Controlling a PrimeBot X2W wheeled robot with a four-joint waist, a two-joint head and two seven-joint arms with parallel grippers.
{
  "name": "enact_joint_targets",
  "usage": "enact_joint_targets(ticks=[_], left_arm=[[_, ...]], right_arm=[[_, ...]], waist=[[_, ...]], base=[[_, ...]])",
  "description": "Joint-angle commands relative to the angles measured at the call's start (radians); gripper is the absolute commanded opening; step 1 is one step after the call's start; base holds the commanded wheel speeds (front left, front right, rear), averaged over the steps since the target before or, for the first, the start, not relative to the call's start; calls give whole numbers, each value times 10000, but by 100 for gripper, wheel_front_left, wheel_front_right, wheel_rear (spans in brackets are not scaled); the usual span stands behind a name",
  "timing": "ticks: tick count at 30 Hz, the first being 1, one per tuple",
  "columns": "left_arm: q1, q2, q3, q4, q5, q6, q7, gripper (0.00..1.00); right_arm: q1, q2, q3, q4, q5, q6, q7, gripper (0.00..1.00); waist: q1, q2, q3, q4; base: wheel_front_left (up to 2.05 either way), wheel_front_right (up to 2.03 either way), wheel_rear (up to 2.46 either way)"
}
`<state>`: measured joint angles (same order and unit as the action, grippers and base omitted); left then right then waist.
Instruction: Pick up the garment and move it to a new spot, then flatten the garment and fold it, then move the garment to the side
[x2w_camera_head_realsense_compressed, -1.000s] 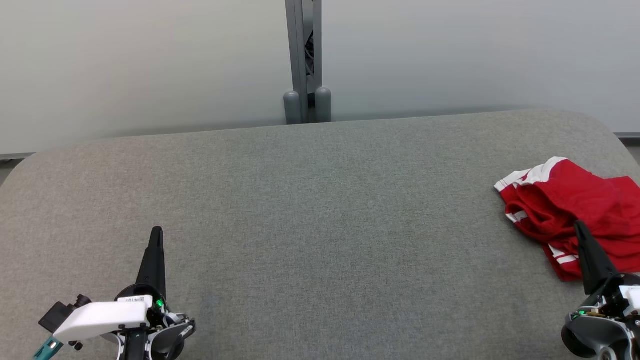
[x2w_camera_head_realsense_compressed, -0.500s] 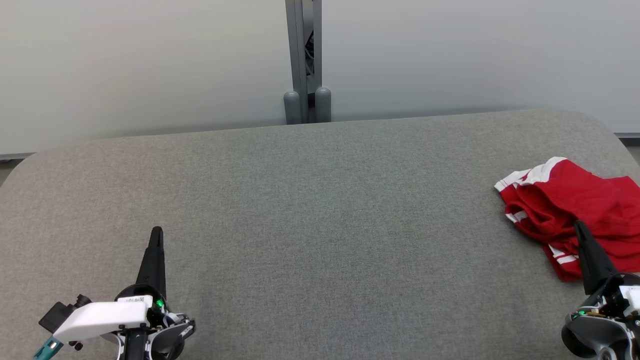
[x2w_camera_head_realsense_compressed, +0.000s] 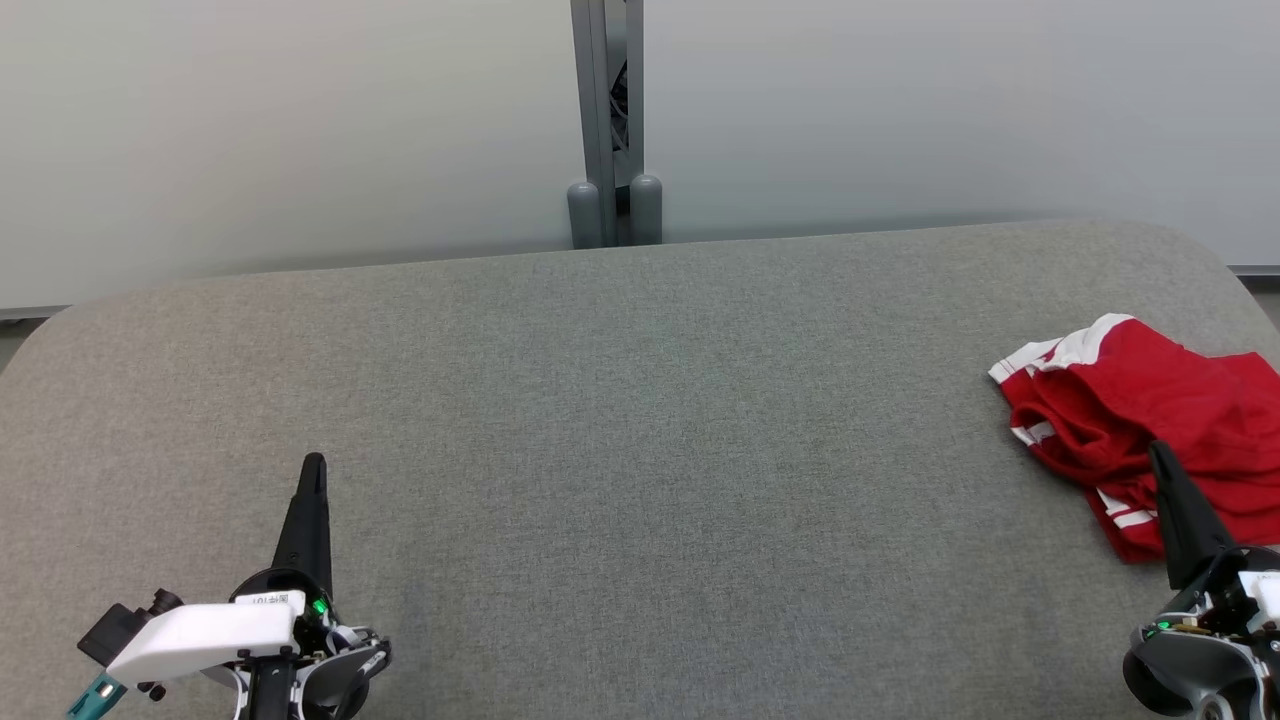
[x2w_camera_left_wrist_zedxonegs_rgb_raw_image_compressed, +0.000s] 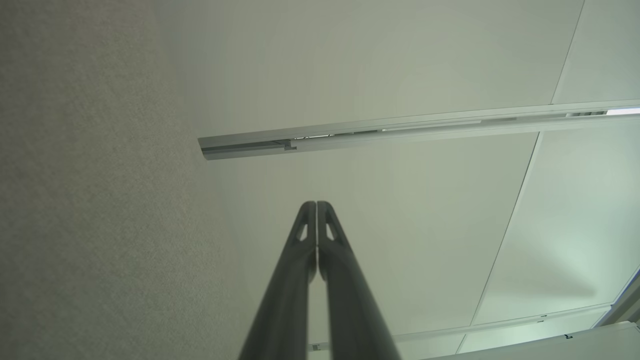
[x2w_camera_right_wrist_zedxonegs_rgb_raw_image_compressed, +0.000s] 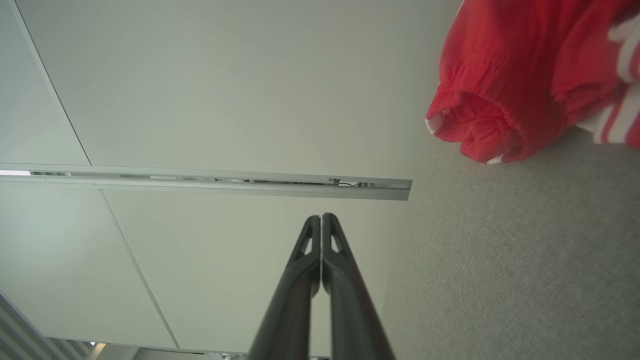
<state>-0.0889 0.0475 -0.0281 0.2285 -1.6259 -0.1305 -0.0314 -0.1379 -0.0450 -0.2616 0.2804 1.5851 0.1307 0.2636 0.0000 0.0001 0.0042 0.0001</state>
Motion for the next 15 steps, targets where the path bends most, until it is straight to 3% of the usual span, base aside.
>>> enact_joint_targets(ticks=[1, 15], left_arm=[[-154, 14, 27, -11, -30, -49, -7, 0], [-154, 14, 25, -13, -22, -49, -8, 0]], right_arm=[[-71, -99, -47, 42, 60, 0, 16, 0], [-71, -99, -44, 42, 60, 0, 17, 0]], waist=[[0, -1, 0, 0], [0, -1, 0, 0]], base=[[0, 0, 0], [0, 0, 0]])
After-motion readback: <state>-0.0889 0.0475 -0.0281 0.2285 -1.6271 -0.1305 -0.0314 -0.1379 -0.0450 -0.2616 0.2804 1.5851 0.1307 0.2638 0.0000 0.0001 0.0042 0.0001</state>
